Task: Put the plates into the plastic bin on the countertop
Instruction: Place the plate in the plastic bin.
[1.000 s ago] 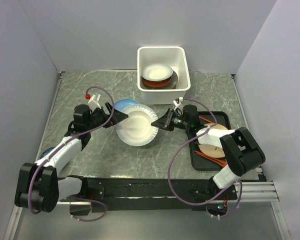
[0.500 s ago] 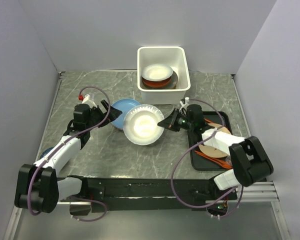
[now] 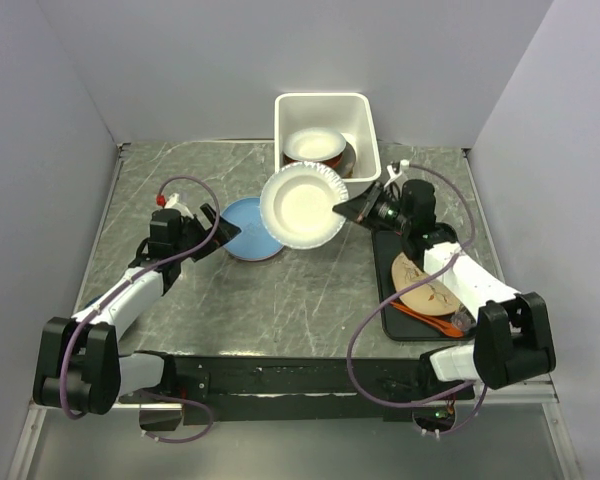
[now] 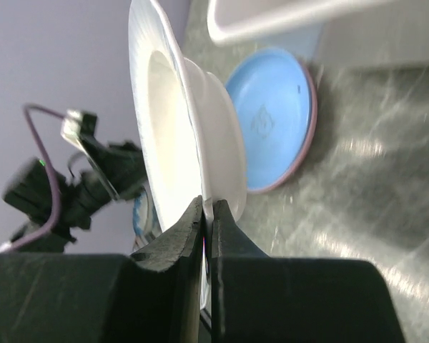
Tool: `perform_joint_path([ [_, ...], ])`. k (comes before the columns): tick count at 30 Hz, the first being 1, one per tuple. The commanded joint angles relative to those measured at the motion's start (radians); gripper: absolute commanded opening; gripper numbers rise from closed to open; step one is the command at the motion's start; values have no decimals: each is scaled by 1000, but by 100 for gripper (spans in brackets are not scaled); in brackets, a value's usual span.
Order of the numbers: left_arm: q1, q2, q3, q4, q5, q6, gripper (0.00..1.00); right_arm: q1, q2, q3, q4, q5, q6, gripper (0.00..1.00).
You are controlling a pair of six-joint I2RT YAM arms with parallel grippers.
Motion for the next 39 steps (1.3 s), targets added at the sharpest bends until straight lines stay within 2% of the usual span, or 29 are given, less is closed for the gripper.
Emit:
perform_joint_path([
  [1,4,-28,21,-14,-11,-3,99,-55,60,184,164,-54,56,0],
  [7,4,-56,-15,-5,-2,-28,99,-92,233,377,214,-58,102,0],
  [13,4,-31,-33,27,10,-44,99,-120,386,610,141,-51,104,0],
  [31,4,166,14,148,104,-49,99,-138,617,883,75,74,161,0],
  [39,4,144,1,142,90,-49,99,-140,693,982,35,124,175,0],
])
